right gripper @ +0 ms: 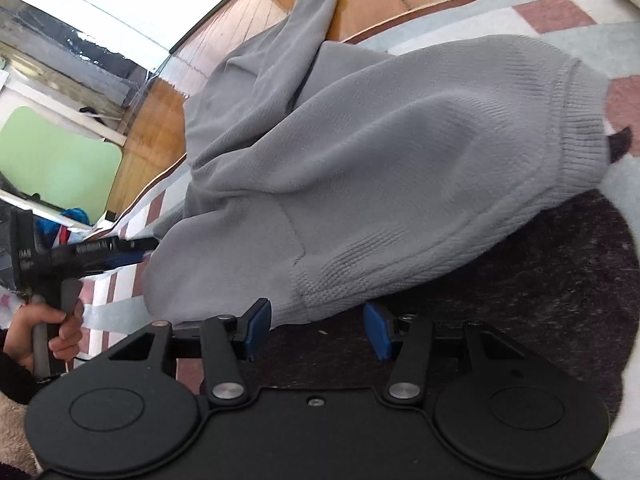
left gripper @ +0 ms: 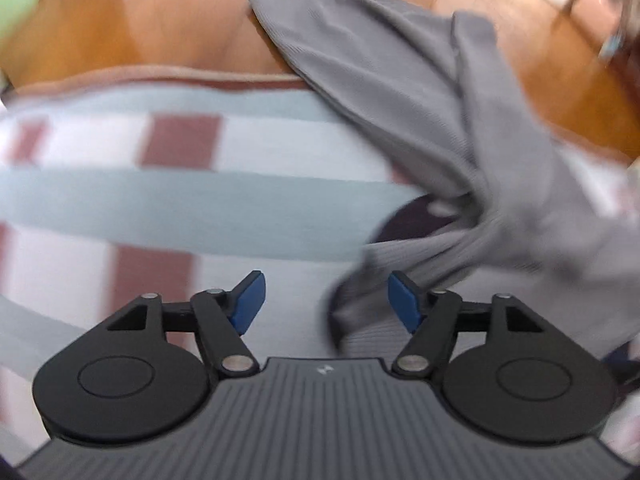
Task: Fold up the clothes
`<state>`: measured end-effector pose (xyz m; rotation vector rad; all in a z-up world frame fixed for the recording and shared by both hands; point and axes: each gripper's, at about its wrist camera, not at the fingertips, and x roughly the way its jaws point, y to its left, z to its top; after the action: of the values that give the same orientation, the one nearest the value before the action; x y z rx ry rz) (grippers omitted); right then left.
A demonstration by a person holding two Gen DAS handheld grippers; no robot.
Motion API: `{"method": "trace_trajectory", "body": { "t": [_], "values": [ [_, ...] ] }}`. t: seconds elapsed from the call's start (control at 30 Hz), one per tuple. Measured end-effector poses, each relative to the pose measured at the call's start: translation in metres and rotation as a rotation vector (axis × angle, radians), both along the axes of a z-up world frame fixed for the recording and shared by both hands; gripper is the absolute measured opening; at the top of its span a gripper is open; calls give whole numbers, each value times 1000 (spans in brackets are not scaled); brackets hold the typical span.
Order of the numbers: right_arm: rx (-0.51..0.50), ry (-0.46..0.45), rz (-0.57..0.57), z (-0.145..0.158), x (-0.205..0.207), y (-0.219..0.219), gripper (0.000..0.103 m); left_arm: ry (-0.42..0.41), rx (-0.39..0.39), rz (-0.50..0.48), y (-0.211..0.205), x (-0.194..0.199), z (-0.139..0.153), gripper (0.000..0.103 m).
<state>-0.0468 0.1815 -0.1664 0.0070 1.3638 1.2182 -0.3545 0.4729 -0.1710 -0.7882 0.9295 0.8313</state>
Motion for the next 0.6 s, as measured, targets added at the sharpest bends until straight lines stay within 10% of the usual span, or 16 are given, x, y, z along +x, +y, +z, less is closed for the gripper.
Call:
{"method": "trace_trajectory", "body": {
  "t": [0.37,0.4,0.43,0.6],
  "values": [
    [43,58,-27,-9,-7,42,79,178,80,-61,-4,43,-30,92],
    [39,21,-34,-7,-9,46,61,188,94,-67,-5,45,-30,92],
    [17,-46,-44,-4,-11,49,18,185,102,-67,-6,43,-27,92],
    [-15,-383,-118,32,-11,35,9,153,83,-59,-6,37,-23,92]
  ]
}}
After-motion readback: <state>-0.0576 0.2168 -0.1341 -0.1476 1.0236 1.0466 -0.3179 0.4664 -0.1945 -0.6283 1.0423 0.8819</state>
